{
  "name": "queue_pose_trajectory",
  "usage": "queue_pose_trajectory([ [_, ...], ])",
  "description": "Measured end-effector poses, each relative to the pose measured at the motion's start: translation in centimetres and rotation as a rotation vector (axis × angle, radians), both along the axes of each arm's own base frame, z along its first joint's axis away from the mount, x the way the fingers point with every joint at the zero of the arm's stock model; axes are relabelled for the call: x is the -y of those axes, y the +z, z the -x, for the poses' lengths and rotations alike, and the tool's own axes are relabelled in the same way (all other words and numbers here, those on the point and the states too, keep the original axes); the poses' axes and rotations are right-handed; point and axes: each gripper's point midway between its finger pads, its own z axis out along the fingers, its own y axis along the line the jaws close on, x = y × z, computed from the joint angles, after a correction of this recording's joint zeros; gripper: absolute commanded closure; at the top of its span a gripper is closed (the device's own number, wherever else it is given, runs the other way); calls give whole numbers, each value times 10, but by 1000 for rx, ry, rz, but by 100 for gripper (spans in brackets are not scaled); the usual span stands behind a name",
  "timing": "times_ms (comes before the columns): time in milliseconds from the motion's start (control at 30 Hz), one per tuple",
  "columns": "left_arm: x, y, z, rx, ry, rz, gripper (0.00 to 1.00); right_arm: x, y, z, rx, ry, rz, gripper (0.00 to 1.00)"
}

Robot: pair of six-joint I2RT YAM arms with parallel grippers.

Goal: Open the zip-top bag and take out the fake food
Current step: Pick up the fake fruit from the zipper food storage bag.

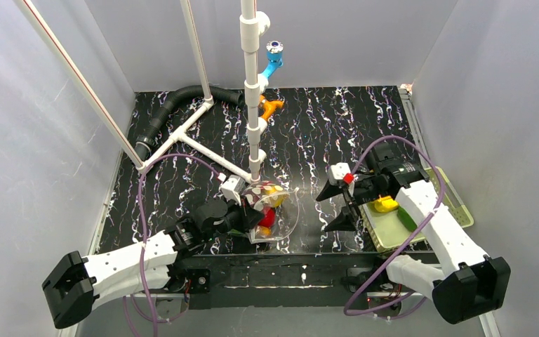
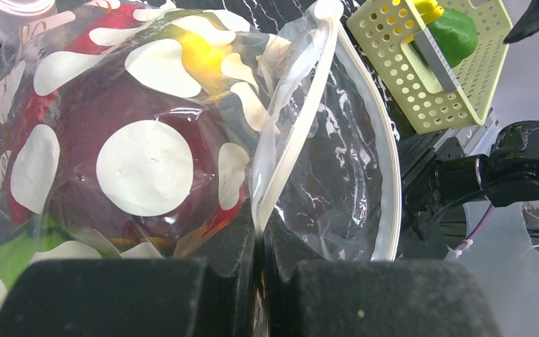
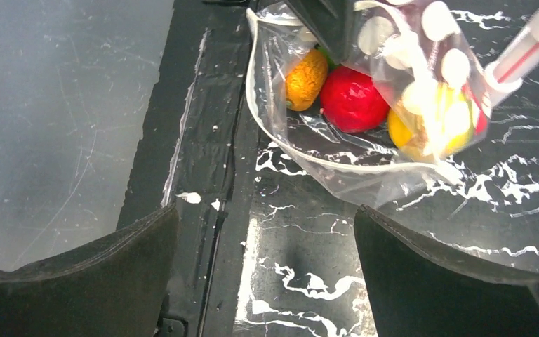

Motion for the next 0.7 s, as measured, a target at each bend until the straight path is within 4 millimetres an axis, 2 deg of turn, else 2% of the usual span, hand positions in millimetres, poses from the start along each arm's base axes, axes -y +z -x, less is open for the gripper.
queue_pose_trajectory([
  [200, 2, -4, -1, -21, 5, -10, 100, -21, -15, 17, 47, 130, 74, 2],
  [600, 4, -6, -1, -54, 19, 2, 100, -43, -41, 41, 113, 245, 187, 2],
  [700, 5, -5, -1, -59, 22, 7, 100, -47, -53, 48, 129, 293, 245, 2],
])
